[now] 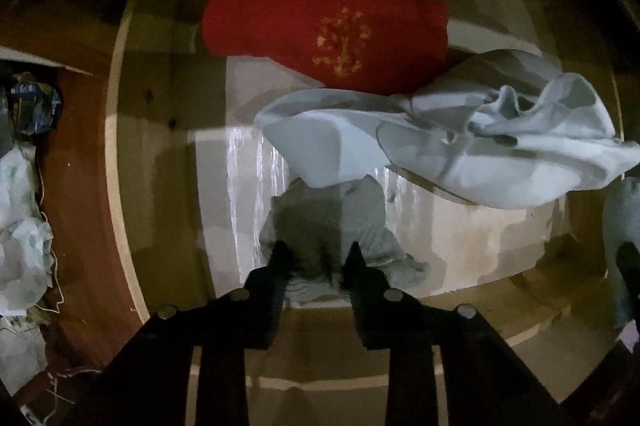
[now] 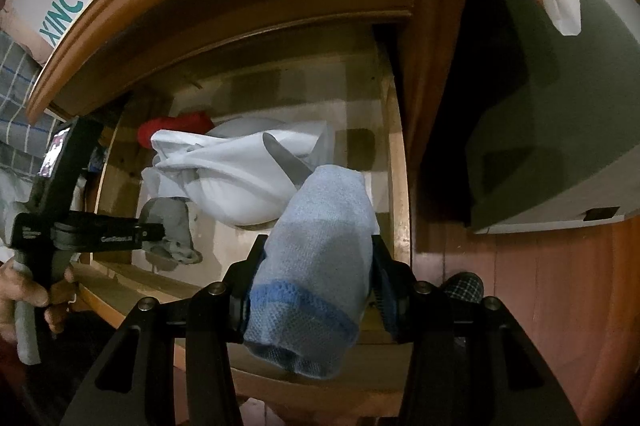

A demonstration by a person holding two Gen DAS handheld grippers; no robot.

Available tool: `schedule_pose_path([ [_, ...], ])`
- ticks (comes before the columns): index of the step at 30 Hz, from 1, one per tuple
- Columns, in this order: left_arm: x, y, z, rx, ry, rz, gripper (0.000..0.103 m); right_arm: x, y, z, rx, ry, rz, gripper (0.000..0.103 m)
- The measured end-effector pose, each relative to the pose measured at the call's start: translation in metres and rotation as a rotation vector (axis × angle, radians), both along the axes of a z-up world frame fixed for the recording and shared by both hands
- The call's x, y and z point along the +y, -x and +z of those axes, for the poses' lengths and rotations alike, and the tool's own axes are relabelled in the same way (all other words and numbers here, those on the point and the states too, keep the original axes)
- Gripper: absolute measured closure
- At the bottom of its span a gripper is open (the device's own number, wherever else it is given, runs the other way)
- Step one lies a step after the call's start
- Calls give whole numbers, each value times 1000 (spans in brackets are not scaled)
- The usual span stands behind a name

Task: Take underwear out of drawer
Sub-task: 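Grasp the grey knit underwear with the left tool and lift it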

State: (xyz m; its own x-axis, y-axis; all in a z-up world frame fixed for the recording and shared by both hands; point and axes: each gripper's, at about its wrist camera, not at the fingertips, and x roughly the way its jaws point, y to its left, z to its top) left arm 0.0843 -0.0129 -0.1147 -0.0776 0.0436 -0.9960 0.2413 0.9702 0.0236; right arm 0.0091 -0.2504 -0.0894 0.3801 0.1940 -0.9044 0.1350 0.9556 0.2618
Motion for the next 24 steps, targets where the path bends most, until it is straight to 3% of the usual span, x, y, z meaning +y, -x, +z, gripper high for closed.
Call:
schedule_pose_path([
  [7,10,10,25,-33,15,13,84,3,0,-3,-1,15,8,58],
  [24,4,50,70,-147,69,-23,85,13,3,0,-34,37,54,58],
])
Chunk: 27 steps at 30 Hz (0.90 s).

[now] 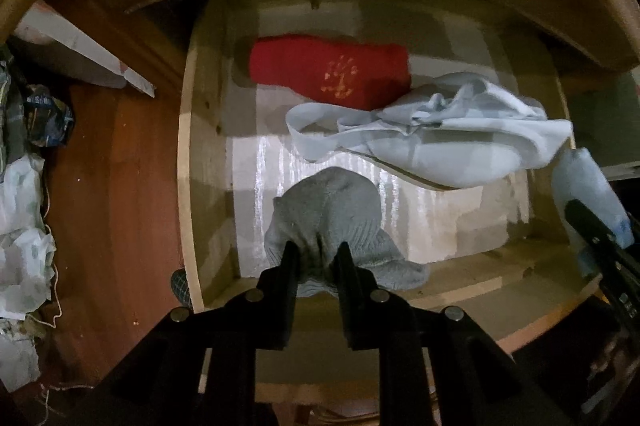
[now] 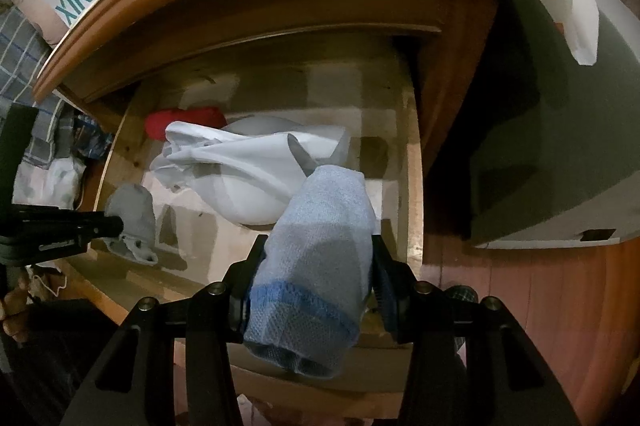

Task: Take underwear out of drawer
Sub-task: 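Grasp the grey knit underwear with the left tool and lift it, then carry the grey knit underwear into the white box and open the left tool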

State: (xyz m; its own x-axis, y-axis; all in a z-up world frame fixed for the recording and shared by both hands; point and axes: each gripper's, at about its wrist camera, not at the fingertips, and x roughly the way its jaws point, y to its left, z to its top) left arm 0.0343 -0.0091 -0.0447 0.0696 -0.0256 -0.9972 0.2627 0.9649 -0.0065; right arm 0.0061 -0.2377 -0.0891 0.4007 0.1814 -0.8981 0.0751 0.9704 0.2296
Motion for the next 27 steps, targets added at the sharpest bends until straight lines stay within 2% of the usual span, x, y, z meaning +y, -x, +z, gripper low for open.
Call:
schedule_pose_path([
  [3,12,1,1,-22,17,-13,85,1,0,0,3,4,4,58],
  [13,16,21,46,-143,70,-75,85,3,0,1,-7,14,17,58],
  [21,13,32,99,-263,94,-115,85,3,1,0,-7,13,18,58],
  [27,15,34,157,-364,141,-120,85,4,0,0,-5,19,20,58],
])
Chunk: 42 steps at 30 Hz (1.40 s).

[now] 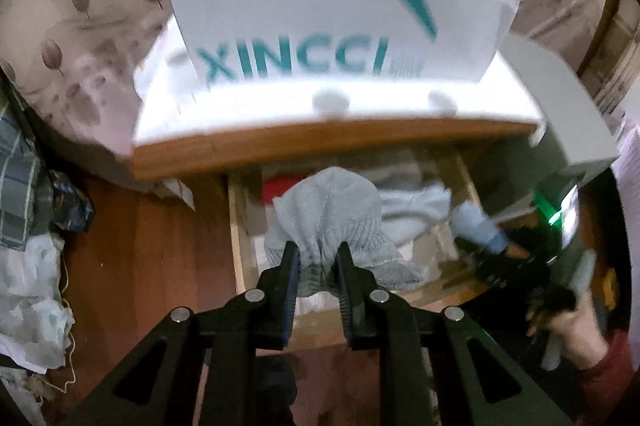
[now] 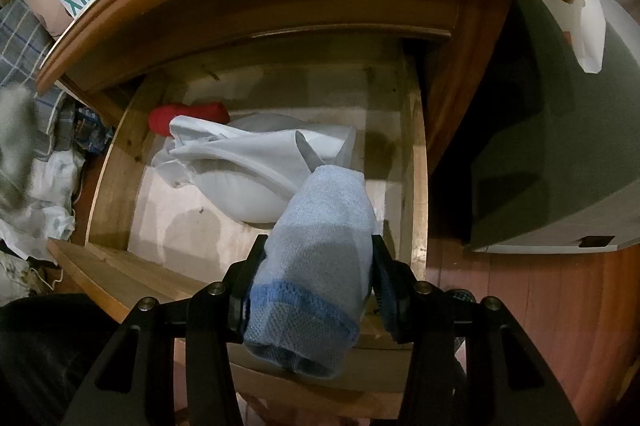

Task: Take underwear out of drawer
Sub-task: 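Carry the grey knit underwear into the white box and open the left tool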

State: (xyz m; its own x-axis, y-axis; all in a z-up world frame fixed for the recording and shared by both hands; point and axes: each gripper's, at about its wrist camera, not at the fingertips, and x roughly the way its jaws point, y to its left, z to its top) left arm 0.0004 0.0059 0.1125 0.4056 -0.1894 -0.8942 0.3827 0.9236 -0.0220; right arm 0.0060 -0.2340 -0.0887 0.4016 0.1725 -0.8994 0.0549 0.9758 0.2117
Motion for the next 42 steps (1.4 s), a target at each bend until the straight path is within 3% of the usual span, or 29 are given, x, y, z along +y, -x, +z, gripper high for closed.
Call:
schedule_pose_path([
  [6,4,-6,73,-131,52,-3,85,3,-1,-2,3,11,6,58],
  [13,-1,-43,147,-263,55,22,85,3,-2,-4,10,19,13,58],
  [18,-13,-76,176,-321,26,23,85,4,-2,-5,15,20,18,58],
  [23,-32,-112,175,-320,2,19,85,2,-2,-4,13,13,18,58],
  [31,-64,-161,148,-315,-48,5,85,3,-2,-5,24,-6,22,58],
  [42,-81,-202,90,-200,-122,22,85,0,-1,-6,27,-34,11,58],
])
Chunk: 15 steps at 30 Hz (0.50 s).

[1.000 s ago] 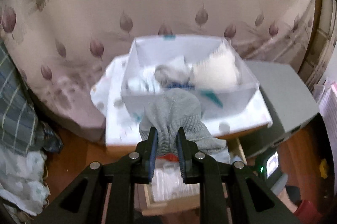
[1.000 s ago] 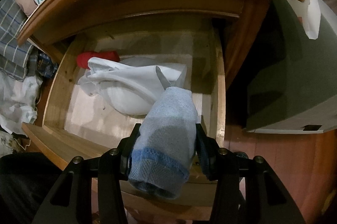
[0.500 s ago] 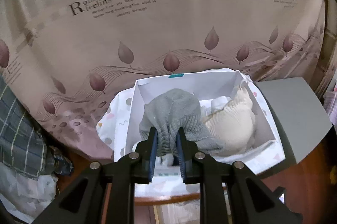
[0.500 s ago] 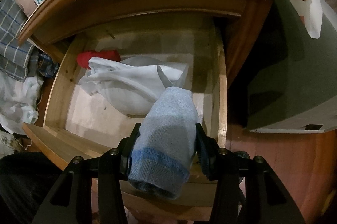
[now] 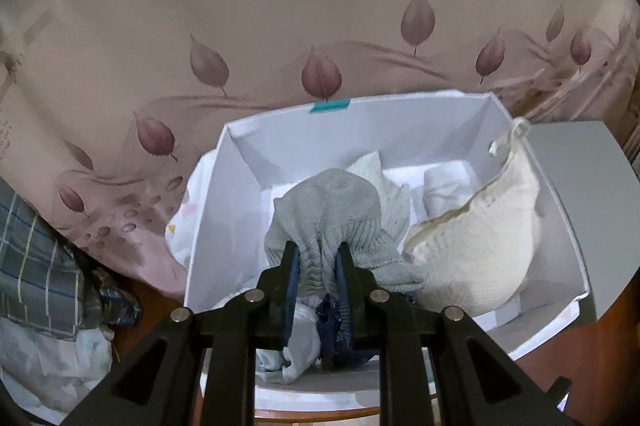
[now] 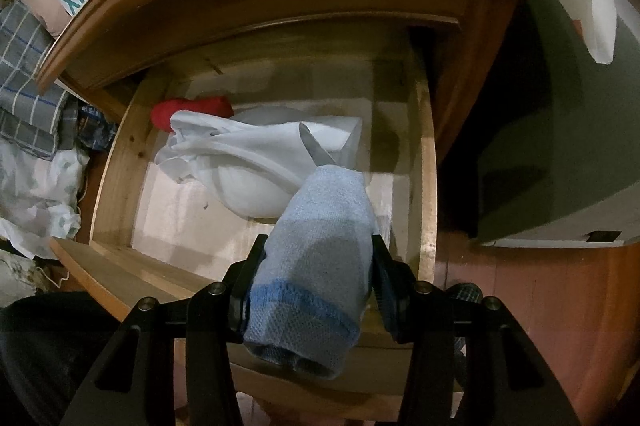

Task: Take underwear out of drawer
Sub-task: 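Carry the grey knit underwear into the white box and open the left tool, then bring the open left tool back over the drawer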

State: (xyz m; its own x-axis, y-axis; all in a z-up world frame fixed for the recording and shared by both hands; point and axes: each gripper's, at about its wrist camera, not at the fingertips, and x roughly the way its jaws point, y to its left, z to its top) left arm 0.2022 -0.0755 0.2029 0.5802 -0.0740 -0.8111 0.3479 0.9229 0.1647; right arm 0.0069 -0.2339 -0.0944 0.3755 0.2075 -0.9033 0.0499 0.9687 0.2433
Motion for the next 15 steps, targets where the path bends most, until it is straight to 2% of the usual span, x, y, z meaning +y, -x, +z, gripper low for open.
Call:
schedule_pose_path([
  [5,5,-3,-16,35,-21,18,85,1,-1,0,3,-4,3,57],
  [11,13,-1,-23,62,-14,51,76,0,-1,-1,10,-3,6,57],
  [13,14,1,-19,55,-5,55,63,0,-2,-1,10,-1,6,57],
  [15,16,5,-13,51,20,56,57,1,-2,-1,12,-2,6,57],
])
